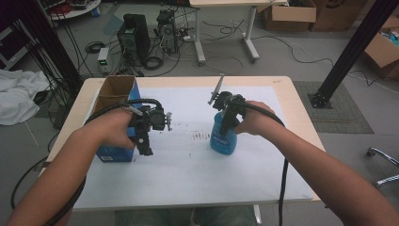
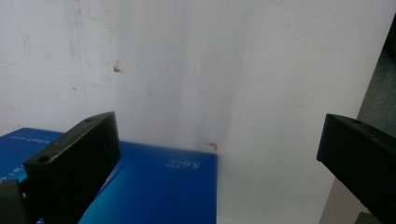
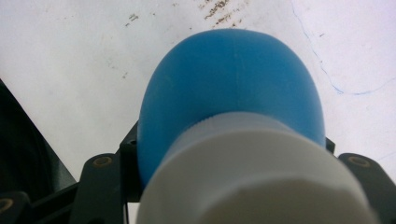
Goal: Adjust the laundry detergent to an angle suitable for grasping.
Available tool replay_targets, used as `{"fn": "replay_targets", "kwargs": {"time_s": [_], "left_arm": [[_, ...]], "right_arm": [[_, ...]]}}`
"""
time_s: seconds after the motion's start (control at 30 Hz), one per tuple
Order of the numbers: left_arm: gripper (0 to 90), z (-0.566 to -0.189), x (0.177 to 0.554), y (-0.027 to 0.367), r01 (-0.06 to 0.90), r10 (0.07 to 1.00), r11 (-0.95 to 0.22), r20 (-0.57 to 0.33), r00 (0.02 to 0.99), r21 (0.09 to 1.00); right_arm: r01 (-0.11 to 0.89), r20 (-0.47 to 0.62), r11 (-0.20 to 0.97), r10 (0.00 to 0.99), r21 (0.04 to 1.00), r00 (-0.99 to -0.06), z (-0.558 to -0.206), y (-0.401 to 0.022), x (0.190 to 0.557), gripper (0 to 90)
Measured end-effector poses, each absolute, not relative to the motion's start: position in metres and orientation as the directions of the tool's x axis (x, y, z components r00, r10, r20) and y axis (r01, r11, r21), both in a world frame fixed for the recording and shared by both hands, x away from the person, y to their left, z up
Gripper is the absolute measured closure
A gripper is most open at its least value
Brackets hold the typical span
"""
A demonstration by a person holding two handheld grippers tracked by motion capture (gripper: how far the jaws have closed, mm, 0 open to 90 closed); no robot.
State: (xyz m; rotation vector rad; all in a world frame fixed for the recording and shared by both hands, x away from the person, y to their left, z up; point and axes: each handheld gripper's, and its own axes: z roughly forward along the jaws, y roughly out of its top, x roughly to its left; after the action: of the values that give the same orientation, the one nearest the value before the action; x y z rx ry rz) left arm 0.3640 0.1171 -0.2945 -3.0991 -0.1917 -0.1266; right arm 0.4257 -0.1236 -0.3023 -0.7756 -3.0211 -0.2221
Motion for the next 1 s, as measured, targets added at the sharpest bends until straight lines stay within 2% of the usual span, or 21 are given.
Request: {"fn": "replay_targets", "kwargs": {"time_s": [0.47,1.0], "left_arm": [[0.1,-0.296,0.364,0.117,0.13,0.127,-0.991,0.08,0.989,-0.032],[0.1,-0.294,0.364,0.115,0.128,0.124,-0.991,0.084,0.989,-0.043]], "right_arm": [[0.502,0.065,0.85,0.498,0.158,-0.865,-0.299,-0.13,0.428,27.3],[0.476,0.019,0.862,0.48,0.172,-0.877,-0.29,-0.133,0.423,17.7]]}}
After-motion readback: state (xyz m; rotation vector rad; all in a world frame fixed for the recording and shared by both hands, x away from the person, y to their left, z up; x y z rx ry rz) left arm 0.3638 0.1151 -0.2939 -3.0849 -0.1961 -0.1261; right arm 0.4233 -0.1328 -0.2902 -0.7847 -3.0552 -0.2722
